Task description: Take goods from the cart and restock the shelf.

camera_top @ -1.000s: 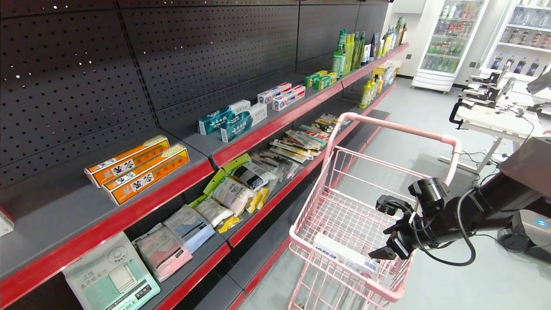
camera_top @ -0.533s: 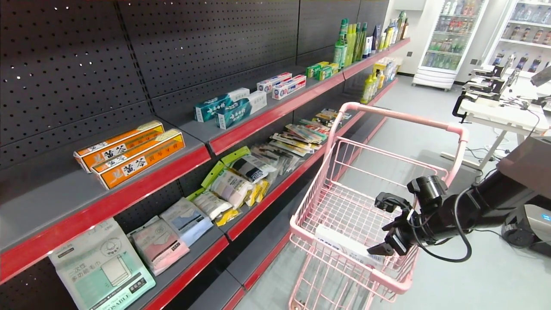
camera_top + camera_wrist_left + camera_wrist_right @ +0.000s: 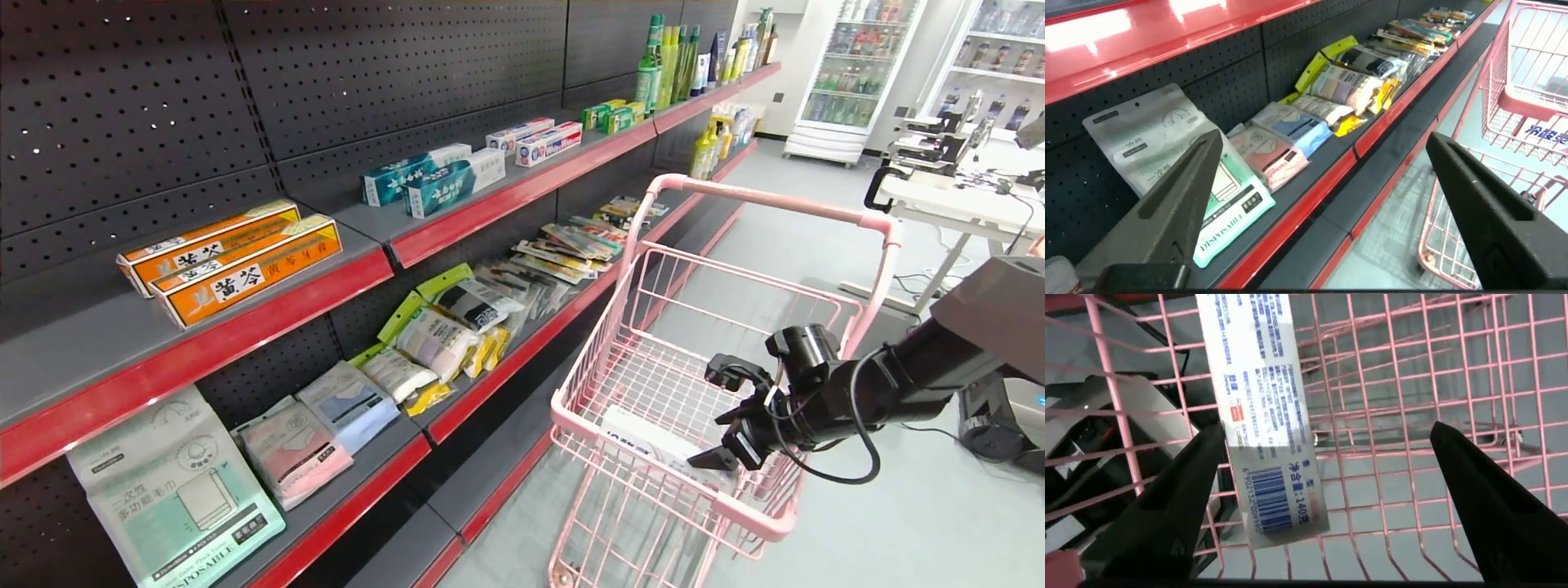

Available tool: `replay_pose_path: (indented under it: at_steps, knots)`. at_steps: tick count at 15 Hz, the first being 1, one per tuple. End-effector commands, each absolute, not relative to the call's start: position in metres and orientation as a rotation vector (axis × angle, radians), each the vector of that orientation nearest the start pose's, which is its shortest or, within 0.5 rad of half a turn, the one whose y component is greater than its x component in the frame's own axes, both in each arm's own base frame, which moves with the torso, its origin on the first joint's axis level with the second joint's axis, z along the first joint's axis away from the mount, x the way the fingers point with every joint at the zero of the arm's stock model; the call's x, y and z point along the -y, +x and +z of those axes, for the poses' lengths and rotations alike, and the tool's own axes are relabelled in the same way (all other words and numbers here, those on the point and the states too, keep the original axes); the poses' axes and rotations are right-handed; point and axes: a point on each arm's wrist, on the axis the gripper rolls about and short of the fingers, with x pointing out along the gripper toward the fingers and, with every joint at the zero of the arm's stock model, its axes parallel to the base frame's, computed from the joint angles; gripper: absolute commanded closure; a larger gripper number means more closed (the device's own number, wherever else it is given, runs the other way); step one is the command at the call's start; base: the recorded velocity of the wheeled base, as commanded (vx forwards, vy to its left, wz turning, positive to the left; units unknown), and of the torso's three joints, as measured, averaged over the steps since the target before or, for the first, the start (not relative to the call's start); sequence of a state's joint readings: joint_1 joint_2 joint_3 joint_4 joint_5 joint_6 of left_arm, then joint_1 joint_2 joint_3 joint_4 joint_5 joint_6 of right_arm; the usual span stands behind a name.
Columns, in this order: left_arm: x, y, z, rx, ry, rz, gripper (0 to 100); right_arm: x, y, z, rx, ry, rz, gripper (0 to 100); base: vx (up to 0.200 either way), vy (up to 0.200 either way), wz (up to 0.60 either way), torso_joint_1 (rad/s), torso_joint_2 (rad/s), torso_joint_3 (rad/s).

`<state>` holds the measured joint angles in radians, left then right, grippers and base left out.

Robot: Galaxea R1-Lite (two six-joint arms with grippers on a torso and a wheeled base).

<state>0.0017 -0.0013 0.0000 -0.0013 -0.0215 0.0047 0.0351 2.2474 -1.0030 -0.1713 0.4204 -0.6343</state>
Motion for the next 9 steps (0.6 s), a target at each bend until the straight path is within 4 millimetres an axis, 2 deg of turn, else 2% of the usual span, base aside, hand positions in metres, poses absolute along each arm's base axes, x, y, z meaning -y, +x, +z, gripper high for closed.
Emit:
replay_pose_path:
  at_steps: [1,4,6,9]
  knots:
    - [0.001,-0.023,0.076,0.002,0.005,-0.02,0,-0.029,0.369,0.004,-0.868,-0.359,0.749,0,0.0,0.0,0.0,0.0,0.0,0.0]
    - [0.001,-0.023,0.076,0.002,0.005,-0.02,0,-0.036,0.372,-0.004,-0.869,-0.346,0.792,0,0.0,0.0,0.0,0.0,0.0,0.0]
    - [0.001,-0.023,0.075,0.0,0.005,-0.02,0,-0.048,0.369,-0.02,-0.913,-0.333,0.829,0,0.0,0.0,0.0,0.0,0.0,0.0]
    - [0.001,-0.023,0.076,0.002,0.005,-0.02,0,-0.05,0.37,-0.037,-0.941,-0.311,0.855,0,0.0,0.0,0.0,0.0,0.0,0.0]
